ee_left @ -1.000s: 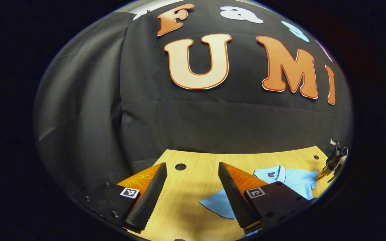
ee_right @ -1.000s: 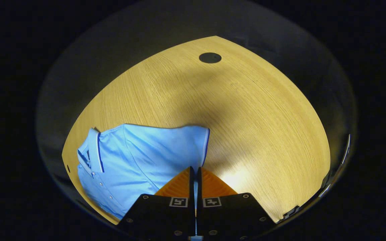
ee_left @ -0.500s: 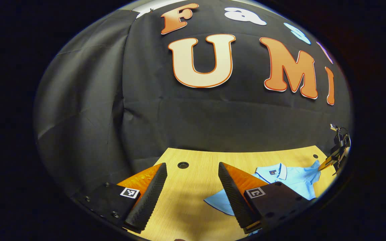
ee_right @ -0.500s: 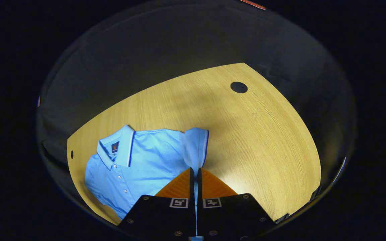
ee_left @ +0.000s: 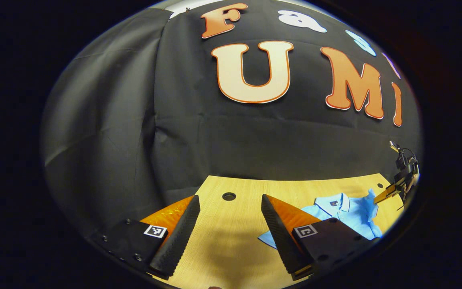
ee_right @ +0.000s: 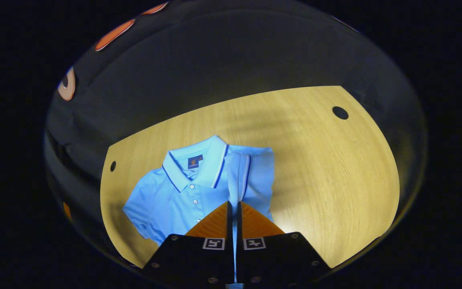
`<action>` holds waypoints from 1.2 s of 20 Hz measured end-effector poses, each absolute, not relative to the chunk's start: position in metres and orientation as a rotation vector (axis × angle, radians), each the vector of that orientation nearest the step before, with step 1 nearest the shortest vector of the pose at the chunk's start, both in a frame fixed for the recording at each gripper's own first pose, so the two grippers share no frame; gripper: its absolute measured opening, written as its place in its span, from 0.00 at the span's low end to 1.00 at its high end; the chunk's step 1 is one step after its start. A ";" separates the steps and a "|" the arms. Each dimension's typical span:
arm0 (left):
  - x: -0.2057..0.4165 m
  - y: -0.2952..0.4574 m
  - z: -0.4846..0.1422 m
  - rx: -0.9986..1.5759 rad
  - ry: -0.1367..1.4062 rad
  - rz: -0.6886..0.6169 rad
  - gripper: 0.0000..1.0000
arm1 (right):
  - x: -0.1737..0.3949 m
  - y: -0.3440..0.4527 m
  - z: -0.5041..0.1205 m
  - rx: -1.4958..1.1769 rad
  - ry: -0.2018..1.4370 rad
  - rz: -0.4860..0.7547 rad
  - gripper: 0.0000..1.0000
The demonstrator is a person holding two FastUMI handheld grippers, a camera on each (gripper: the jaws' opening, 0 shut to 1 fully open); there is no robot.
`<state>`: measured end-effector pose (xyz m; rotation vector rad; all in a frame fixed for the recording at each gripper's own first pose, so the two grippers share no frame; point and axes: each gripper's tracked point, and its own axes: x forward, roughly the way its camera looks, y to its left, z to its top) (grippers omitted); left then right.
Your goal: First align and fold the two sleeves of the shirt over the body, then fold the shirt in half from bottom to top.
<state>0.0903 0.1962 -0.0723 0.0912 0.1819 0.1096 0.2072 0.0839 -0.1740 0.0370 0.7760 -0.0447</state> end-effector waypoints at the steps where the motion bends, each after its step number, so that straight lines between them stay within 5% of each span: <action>1: 0.090 0.200 -0.074 0.092 0.185 0.112 1.00 | 0.207 0.095 -0.177 0.029 0.779 -0.017 0.02; 5: 0.087 0.209 -0.078 0.091 0.194 0.122 1.00 | 0.202 0.139 -0.179 0.041 0.766 0.111 0.13; 9: 0.086 0.206 -0.079 0.086 0.207 0.123 1.00 | 0.191 0.143 -0.176 -0.011 0.753 0.127 0.55; 10: 0.086 0.200 -0.080 0.079 0.210 0.115 0.99 | 0.188 0.143 -0.172 -0.021 0.743 0.132 0.81; 12: 0.087 0.189 -0.082 0.056 0.217 0.101 1.00 | 0.184 0.142 -0.166 -0.036 0.718 0.124 0.99; 24: 0.093 0.111 -0.198 -0.110 0.668 0.035 0.99 | 0.138 0.135 -0.129 0.070 0.636 0.177 0.98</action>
